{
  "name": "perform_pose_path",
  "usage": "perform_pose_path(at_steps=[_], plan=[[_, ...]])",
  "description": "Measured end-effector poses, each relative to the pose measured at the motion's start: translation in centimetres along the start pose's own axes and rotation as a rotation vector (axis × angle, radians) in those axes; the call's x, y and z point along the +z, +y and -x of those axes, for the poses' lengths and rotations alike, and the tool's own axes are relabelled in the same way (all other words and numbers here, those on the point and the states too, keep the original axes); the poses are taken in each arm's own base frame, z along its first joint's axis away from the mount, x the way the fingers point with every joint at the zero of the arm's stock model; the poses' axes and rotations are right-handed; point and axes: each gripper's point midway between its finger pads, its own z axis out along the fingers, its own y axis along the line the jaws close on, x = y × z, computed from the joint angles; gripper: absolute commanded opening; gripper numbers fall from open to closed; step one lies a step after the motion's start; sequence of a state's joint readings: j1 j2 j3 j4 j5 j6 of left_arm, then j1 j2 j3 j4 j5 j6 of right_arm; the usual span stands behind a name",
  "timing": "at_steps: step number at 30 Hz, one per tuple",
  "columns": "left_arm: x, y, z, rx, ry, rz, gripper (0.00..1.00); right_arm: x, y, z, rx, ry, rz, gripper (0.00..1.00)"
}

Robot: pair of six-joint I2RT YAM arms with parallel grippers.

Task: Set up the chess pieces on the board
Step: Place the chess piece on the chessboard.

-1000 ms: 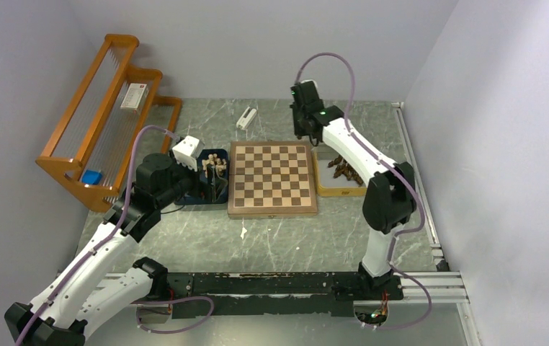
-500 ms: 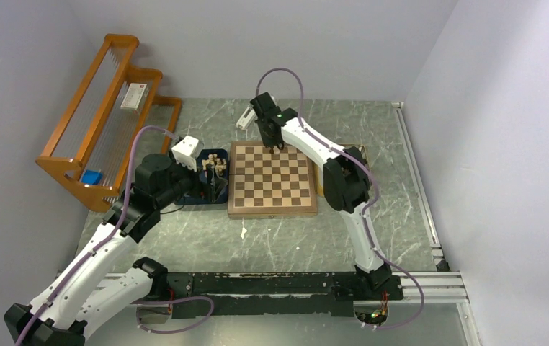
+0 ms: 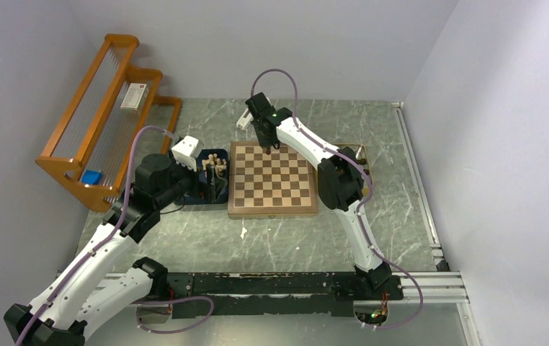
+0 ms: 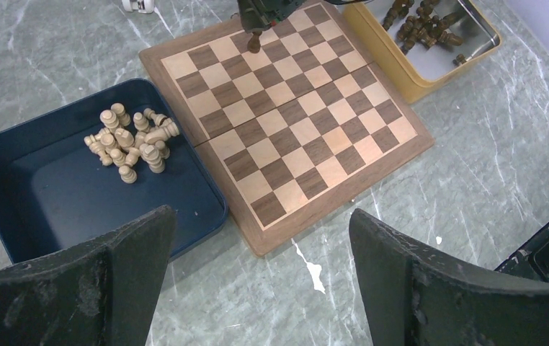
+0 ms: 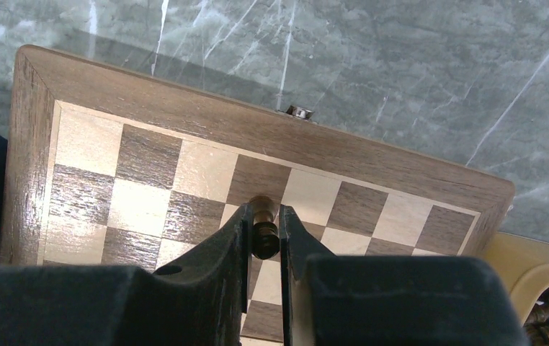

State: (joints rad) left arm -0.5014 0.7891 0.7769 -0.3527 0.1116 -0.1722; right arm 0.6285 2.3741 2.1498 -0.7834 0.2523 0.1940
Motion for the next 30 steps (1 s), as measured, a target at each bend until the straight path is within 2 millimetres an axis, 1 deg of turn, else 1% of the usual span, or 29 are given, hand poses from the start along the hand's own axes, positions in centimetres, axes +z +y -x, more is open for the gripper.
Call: perform_pose_path(at_steps=[4, 9, 30], plan=[[-0.01, 0.0, 0.01, 0.0, 0.0, 0.0, 0.94, 0.05, 0.01, 0.03, -0.001, -0.001, 0.0, 0.18], [-0.01, 0.0, 0.01, 0.0, 0.0, 0.0, 0.94, 0.46, 0.2, 0.69, -0.001, -0.017, 0.001, 0.18], [-0.14, 0.01, 0.15, 0.001, -0.007, 0.001, 0.95, 0.63, 0.19, 0.99, -0.007, -0.03, -0.001, 0.19]])
